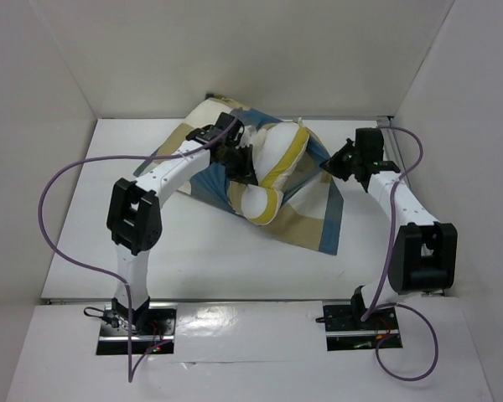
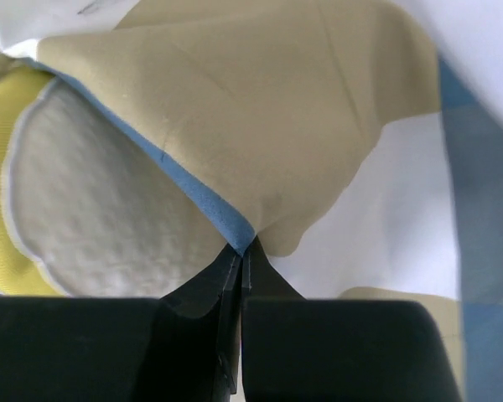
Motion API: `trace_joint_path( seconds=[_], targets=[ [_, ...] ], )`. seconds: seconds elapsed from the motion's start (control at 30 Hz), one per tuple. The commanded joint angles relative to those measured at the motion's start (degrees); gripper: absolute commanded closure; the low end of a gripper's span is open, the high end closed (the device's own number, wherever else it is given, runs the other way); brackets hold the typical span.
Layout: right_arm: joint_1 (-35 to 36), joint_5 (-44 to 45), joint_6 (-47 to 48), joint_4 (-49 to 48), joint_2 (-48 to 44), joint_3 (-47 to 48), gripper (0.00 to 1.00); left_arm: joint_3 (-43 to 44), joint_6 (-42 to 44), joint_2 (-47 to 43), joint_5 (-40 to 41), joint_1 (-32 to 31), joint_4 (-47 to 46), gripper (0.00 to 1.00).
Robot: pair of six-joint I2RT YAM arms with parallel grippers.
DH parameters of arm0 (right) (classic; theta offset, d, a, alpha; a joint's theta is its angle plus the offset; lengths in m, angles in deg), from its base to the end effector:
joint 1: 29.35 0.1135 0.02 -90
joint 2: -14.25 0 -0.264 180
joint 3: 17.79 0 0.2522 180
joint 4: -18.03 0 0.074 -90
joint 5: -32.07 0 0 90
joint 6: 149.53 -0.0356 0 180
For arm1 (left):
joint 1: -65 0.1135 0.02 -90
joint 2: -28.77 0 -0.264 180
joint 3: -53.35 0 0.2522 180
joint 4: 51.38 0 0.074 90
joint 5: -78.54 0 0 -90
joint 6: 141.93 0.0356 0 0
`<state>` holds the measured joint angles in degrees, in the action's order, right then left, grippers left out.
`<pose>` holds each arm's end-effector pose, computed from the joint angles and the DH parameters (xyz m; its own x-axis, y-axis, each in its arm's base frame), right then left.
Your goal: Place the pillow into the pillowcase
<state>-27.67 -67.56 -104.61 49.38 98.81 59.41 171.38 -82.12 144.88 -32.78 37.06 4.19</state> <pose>0.3299 0.0156 0.2758 -0.5543 0.6822 -0.4769 0.3301 0.7061 0.6264 0.3930 -0.2231 0.2727 -0.9302 -0.0369 -0.3651 0.1840 0.8138 -0.5512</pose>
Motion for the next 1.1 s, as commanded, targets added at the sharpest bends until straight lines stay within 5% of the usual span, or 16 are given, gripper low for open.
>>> trace_joint_path(
  seconds=[0.0, 0.1, 0.17, 0.2, 0.27, 0.4, 0.6, 0.87, 1.07],
  targets=[
    [-3.8, -2.0, -1.4, -16.9, 0.7, 7.0, 1.00, -0.7, 8.1, 1.0, 11.0, -1.6, 15.1, 1.00],
    [-2.3, -7.7, 0.7, -17.6, 1.5, 7.0, 1.00, 6.4, 8.1, 1.0, 10.2, -3.2, 15.6, 1.00],
    [-1.2, -9.3, 3.7, -15.5, 1.5, 7.7, 1.00, 12.8, 8.1, 0.4, 9.0, -4.0, 15.6, 0.88],
    [-0.4, -11.2, 4.9, -14.3, 1.5, 7.7, 1.00, 14.6, 8.1, -0.4, 7.7, -4.5, 14.9, 0.61],
    [0.3, -12.9, 8.2, -12.8, 2.0, 8.2, 1.00, 18.5, 7.6, -2.1, 6.1, -4.5, 13.2, 0.35],
    [0.9, -20.9, 12.4, -11.5, 3.4, 8.7, 1.00, 22.6, 6.1, -4.5, 4.3, -4.5, 9.4, 0.00],
    [2.1, -25.9, 13.6, -13.7, 4.0, 7.7, 1.00, 23.7, 1.0, -3.4, 1.5, -4.5, -1.2, 0.00],
    [4.1, -26.4, 14.7, -12.0, 4.6, 8.2, 1.00, 26.2, -2.4, 3.1, 15.4, -6.3, -8.7, 0.00],
    [6.0, -26.4, 15.7, -11.3, 5.1, 8.7, 1.00, 29.4, -0.2, 11.0, 14.7, -7.6, -9.5, 0.00]
  ],
)
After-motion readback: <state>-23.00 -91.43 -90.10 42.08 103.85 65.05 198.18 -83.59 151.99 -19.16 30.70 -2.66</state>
